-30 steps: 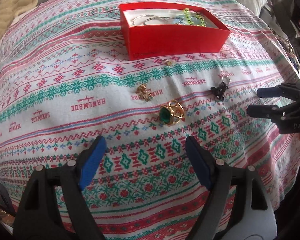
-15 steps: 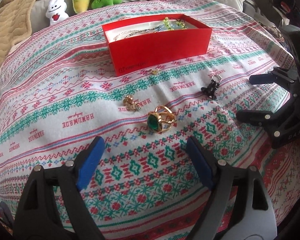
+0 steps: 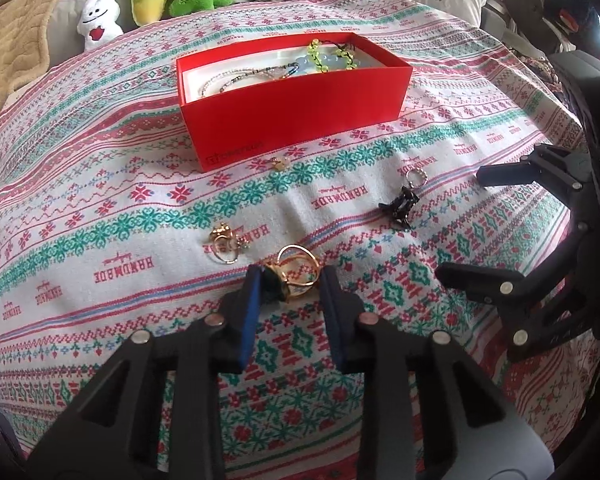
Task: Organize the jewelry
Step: 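Grasp the gold green-stone ring with the left tool while the right tool grasps the black hair clip, then carry the ring and hair clip toward the red box with both tools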
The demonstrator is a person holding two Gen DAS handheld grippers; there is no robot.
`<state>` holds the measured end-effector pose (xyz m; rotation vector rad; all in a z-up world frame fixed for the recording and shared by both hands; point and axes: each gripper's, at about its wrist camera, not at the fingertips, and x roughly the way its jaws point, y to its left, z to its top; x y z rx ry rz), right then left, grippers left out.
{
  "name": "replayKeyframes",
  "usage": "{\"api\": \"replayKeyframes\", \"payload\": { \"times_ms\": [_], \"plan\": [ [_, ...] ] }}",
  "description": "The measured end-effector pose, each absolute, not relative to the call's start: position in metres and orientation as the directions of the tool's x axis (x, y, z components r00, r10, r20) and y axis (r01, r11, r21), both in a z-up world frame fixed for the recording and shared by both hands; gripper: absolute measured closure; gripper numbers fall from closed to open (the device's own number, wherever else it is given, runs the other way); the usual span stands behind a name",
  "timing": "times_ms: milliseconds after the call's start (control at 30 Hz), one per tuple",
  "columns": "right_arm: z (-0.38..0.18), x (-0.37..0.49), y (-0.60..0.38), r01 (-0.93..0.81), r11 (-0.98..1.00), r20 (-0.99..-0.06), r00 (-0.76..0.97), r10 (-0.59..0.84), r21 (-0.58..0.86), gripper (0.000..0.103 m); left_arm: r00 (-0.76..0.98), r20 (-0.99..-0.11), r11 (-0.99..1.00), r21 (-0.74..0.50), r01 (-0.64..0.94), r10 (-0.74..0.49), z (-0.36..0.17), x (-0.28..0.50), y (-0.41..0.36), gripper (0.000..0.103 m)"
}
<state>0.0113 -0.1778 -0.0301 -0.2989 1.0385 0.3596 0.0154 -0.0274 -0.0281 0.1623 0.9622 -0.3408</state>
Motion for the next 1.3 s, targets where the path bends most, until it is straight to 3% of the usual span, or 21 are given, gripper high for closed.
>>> {"api": "replayKeyframes", "payload": {
  "times_ms": [200, 267, 400, 667, 900, 1300],
  "plan": [
    [-0.026, 0.013, -0.172, -0.445, 0.893, -0.874, 0.455, 0.169, -0.059, 0.001, 0.521, -0.83, 0.947, -0.024, 0.321, -0.198, -0.02, 0.017, -0.022, 0.072],
    [-0.026, 0.013, -0.168, -0.456, 0.889, -0.875, 0.45, 0.18, -0.052, 0.007, 0.524, -0.83, 0.951, -0.024, 0.308, -0.191, -0.018, 0.017, -0.019, 0.072],
    [-0.023, 0.016, -0.157, -0.475, 0.879, -0.875, 0.441, 0.199, -0.039, 0.029, 0.529, -0.827, 0.955, -0.029, 0.294, -0.188, -0.015, 0.016, -0.017, 0.072],
    [-0.022, 0.032, -0.137, -0.487, 0.873, -0.875, 0.435, 0.211, -0.031, 0.045, 0.525, -0.831, 0.956, -0.024, 0.293, -0.182, -0.015, 0.017, -0.017, 0.072],
    [-0.021, 0.041, -0.122, -0.516, 0.857, -0.885, 0.397, 0.243, 0.004, 0.08, 0.514, -0.841, 0.963, -0.03, 0.268, -0.17, -0.016, 0.018, -0.011, 0.072],
    [-0.009, 0.035, -0.13, -0.527, 0.849, -0.879, 0.396, 0.267, 0.02, 0.08, 0.508, -0.844, 0.973, -0.068, 0.221, -0.174, -0.011, 0.021, 0.001, 0.072]
  ]
}}
